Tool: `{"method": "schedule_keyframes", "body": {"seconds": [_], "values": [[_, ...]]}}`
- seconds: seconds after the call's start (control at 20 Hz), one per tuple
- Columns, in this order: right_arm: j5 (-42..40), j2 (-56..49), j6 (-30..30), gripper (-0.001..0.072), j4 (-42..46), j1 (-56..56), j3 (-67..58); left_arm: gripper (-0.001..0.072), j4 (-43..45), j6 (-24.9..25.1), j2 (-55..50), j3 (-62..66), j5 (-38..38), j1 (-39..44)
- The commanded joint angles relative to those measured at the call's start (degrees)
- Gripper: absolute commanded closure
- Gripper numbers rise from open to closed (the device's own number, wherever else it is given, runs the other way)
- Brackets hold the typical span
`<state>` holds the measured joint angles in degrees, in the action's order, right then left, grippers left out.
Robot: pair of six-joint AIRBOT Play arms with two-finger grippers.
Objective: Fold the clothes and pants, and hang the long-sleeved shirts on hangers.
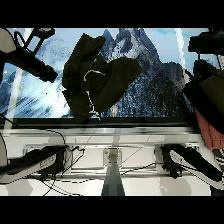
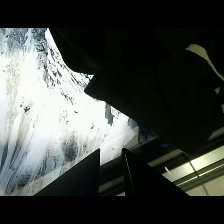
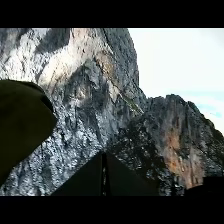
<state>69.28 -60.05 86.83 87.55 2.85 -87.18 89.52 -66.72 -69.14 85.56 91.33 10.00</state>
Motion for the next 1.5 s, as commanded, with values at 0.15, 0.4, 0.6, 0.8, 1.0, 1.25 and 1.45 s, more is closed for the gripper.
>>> {"method": "schedule_keyframes", "body": {"seconds": [0.15,0.4,0.6,0.8,1.0,1.25,1.45], "values": [[8.8,-1.4,-5.9,0.0679,-21.1,3.0,0.3,0.0545,0.0,0.0,0.0,0.0,-0.1,0.0],[6.9,-6.3,-18.5,0.0679,-22.6,22.4,8.7,0.0545,-3.9,0.0,-0.4,0.0,-1.7,0.0],[-7.9,-14.3,-26.1,0.0632,-16.1,38.9,16.6,0.0545,-3.9,0.0,0.5,0.0,-3.0,-0.9],[-14.3,-24.8,-28.0,0.0354,-7.0,52.0,17.4,0.0545,-4.1,0.0,5.3,0.0,-10.1,-5.1],[-26.1,-30.1,-28.0,0.0181,-6.1,58.8,17.4,0.0545,-4.1,0.0,9.4,0.0,-10.6,-8.5],[-45.3,-31.1,-28.0,0.0182,-5.2,59.1,17.4,0.0545,-4.2,0.0,11.1,0.0,-10.6,-9.1],[-42.3,-34.3,-33.2,0.0183,-4.6,59.0,15.9,0.0545,-4.3,0.0,11.1,0.0,-10.6,-9.1]]}}
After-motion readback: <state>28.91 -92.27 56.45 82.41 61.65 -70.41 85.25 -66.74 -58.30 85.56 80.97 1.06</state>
